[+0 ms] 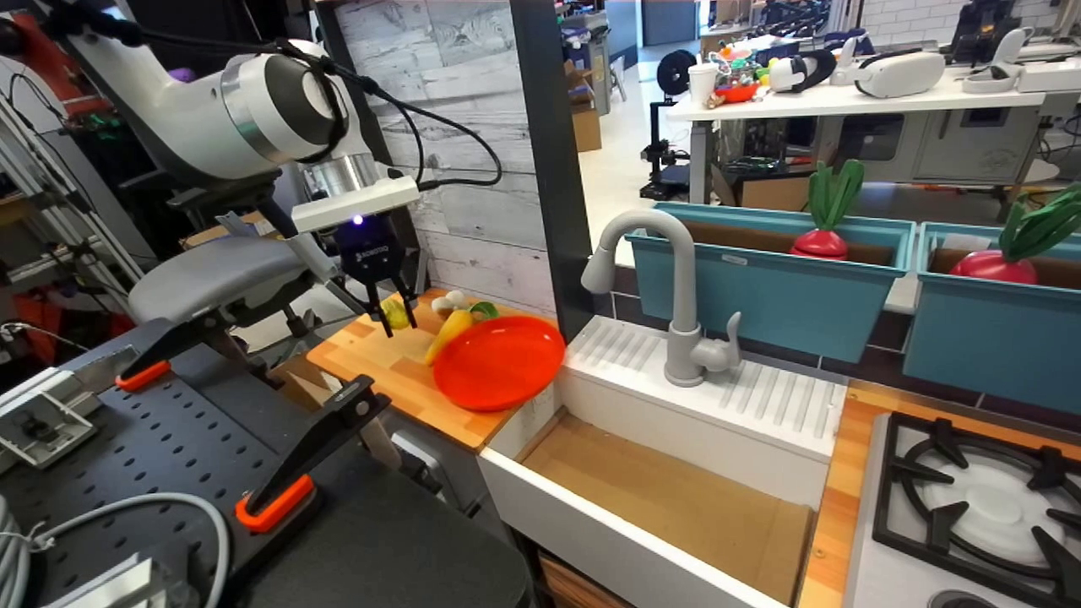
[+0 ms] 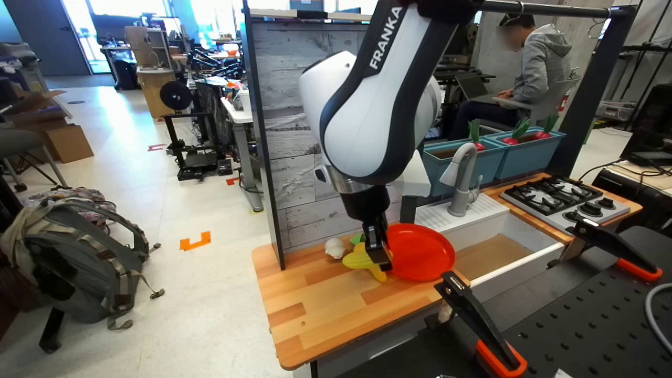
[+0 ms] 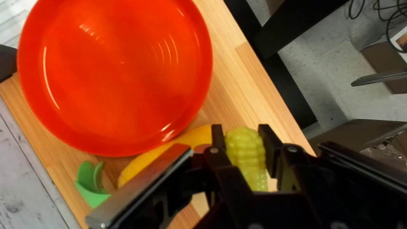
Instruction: Pick the maize cob and put it on the counter, then pick the white object and put it on the plate
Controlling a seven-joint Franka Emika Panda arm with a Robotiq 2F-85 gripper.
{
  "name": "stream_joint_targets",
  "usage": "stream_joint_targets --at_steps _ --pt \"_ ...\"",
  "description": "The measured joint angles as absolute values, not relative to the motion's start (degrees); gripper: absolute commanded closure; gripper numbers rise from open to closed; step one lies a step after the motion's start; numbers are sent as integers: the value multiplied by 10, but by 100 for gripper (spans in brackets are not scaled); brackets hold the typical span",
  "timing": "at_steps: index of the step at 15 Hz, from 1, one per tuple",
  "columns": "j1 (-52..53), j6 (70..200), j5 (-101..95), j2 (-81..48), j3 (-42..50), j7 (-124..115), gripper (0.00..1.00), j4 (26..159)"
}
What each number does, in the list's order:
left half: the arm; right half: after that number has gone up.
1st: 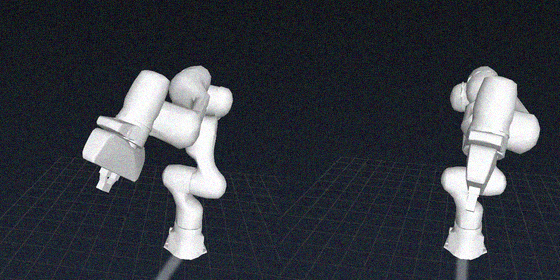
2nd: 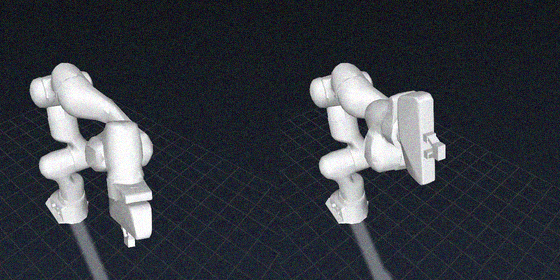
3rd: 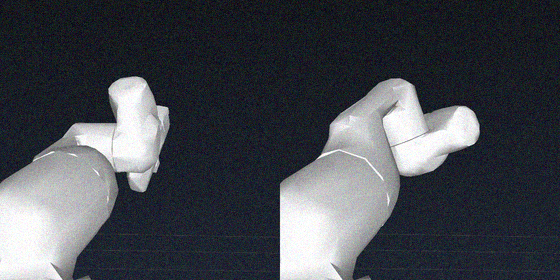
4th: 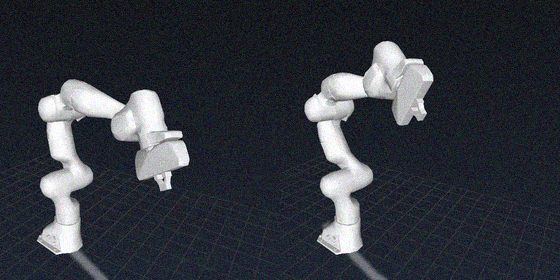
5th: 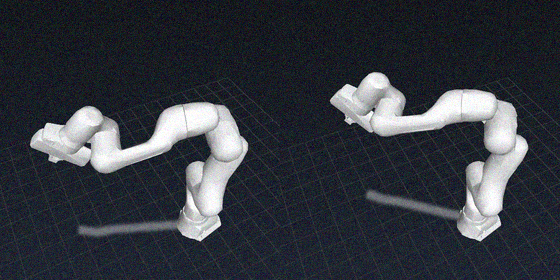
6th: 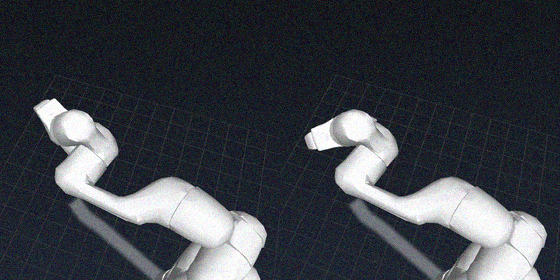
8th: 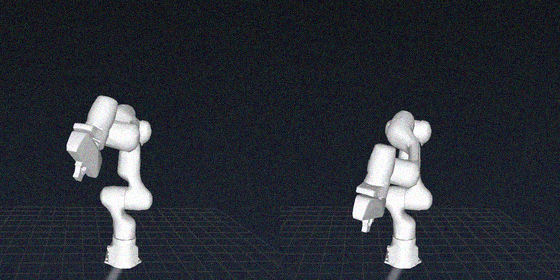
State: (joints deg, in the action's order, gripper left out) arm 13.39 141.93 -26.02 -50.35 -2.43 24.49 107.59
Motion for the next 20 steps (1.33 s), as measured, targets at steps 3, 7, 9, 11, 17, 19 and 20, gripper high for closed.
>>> stream_joint_targets --at_steps 3,7,9,11,17,19,20 --pt "141 1394 -261 -530 -35 261 92 1045" --pt "144 1381 -262 -574 -41 274 92 1001" --pt "144 1380 -263 -596 -43 277 92 981" --pt "144 1379 -263 -614 -45 280 42 962" --pt "149 1347 -263 -644 -50 281 0 914" --pt "151 1338 -263 -647 -50 281 0 906" --pt "151 1337 -263 -647 -50 281 0 903"
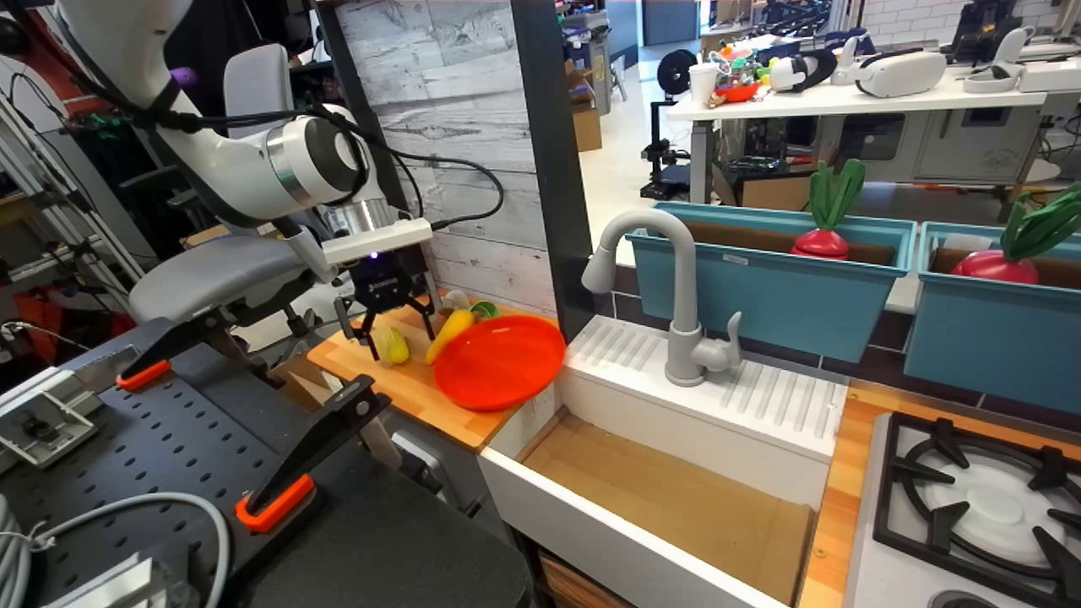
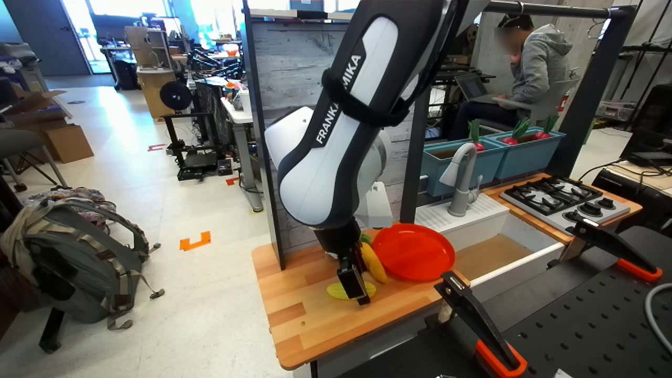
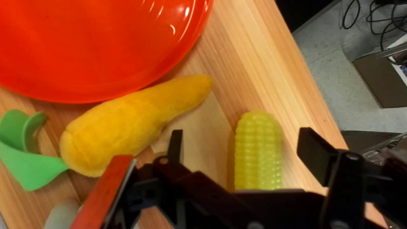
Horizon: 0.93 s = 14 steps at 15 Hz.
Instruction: Pick the maize cob and put it on the counter, then pick the white object and put it on the plate
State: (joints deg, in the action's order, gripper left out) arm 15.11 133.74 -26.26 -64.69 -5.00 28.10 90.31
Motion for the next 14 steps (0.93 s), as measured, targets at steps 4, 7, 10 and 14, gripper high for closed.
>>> stream_joint_targets --at_steps 4,7,10,14 --pt "151 1337 -262 -645 -52 280 0 897" --pt "151 1338 -262 -634 -53 271 0 900" --pt "149 1344 -262 -604 -53 251 0 923" --pt "129 1377 -253 -552 -53 233 0 970"
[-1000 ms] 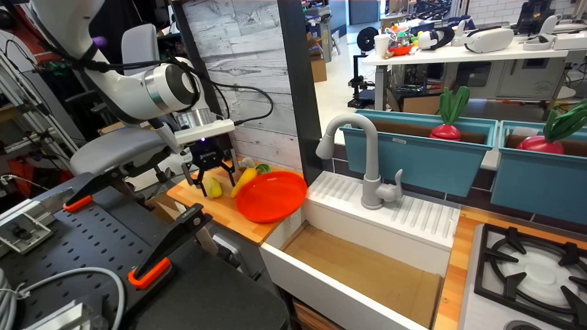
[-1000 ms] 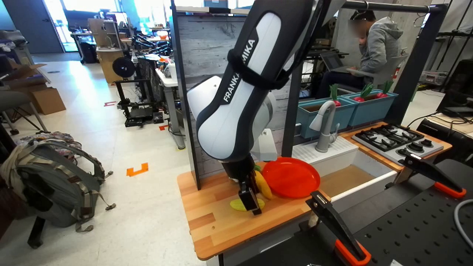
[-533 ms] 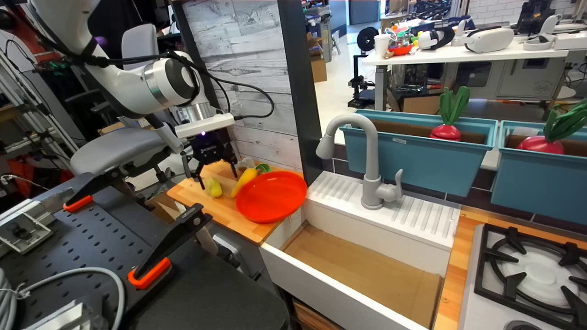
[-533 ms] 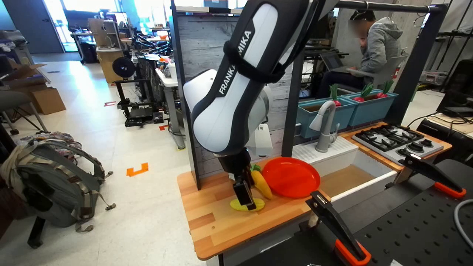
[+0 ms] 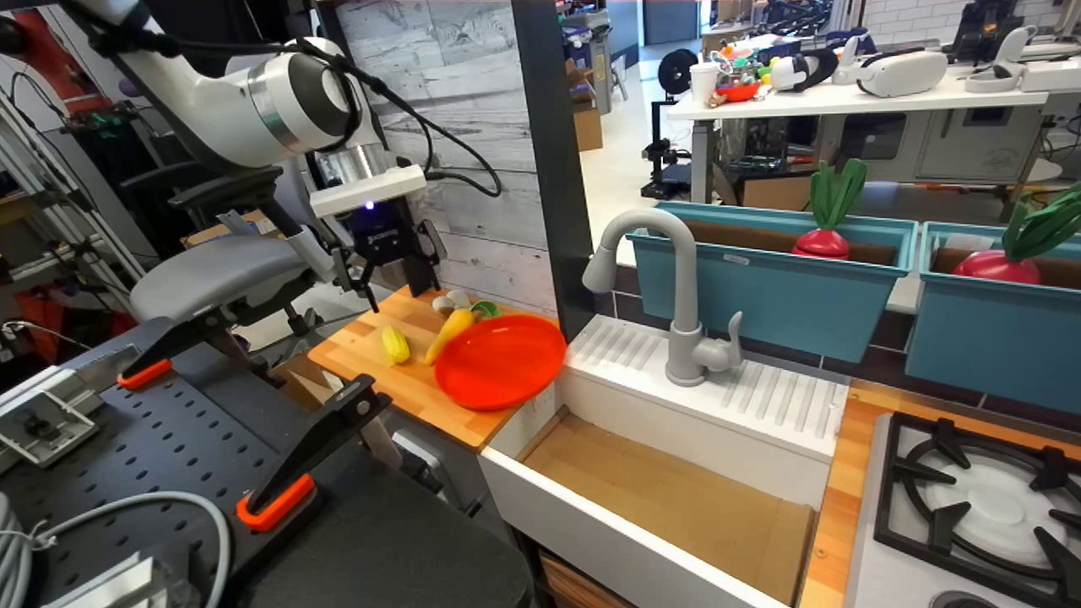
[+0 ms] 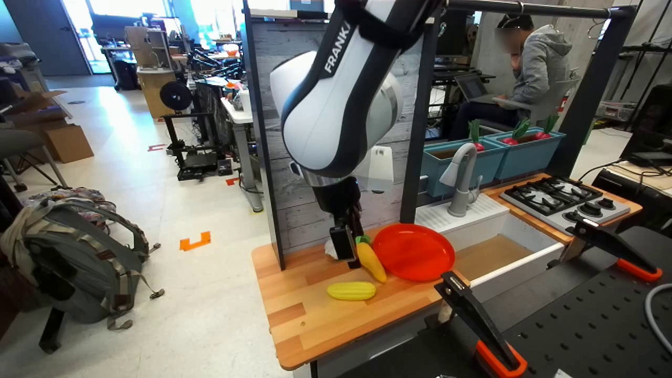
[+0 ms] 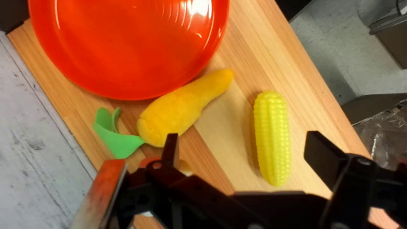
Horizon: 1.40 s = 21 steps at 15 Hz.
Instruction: Pick the maize cob and put it on the counter, then pick the white object and put it on the plate
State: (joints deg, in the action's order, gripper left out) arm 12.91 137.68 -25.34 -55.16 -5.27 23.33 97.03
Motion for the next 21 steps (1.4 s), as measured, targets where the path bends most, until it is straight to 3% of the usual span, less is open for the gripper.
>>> stream_joint_targets --at_steps 9,21 --pt "54 1566 -183 -525 -55 192 0 1032" --pt "61 1573 -176 -582 -62 189 0 997"
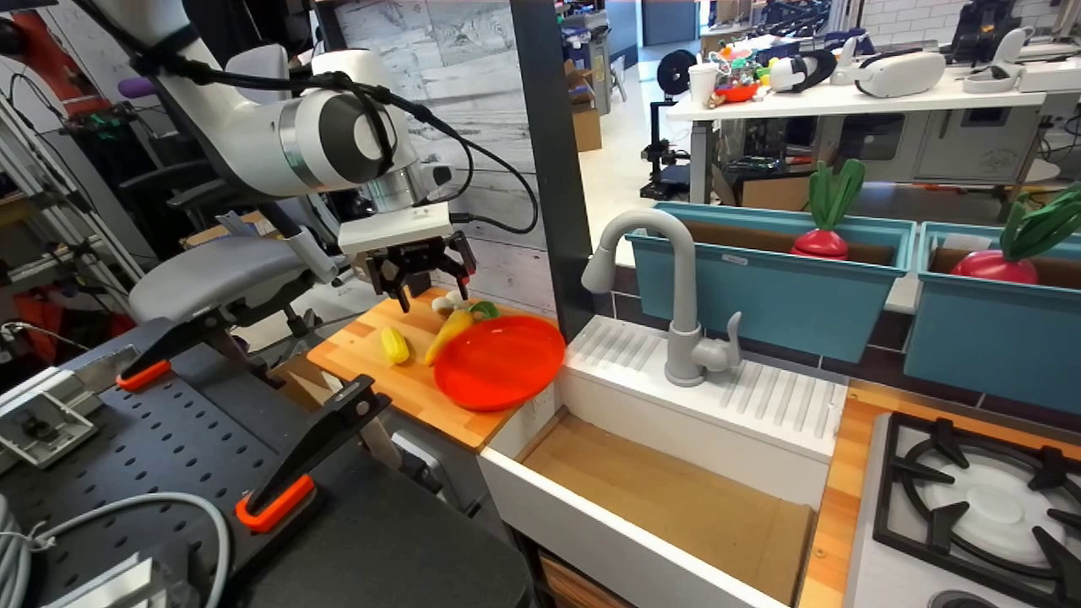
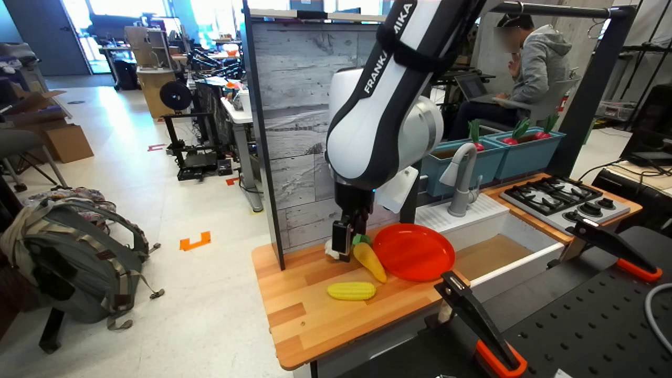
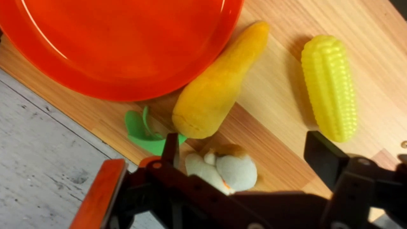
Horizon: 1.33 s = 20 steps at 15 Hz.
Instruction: Pick the maize cob and put it on the counter, then pick the white object and put it on the plate
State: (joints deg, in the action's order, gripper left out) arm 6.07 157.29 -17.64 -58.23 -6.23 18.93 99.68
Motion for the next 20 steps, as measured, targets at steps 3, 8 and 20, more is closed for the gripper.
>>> stream_joint_targets --at_steps 3,8,20 --pt "61 1573 -176 -603 -71 189 0 971" --pt "61 1572 -176 -634 -81 189 0 932" --pt "65 1569 -176 -659 -84 190 98 904"
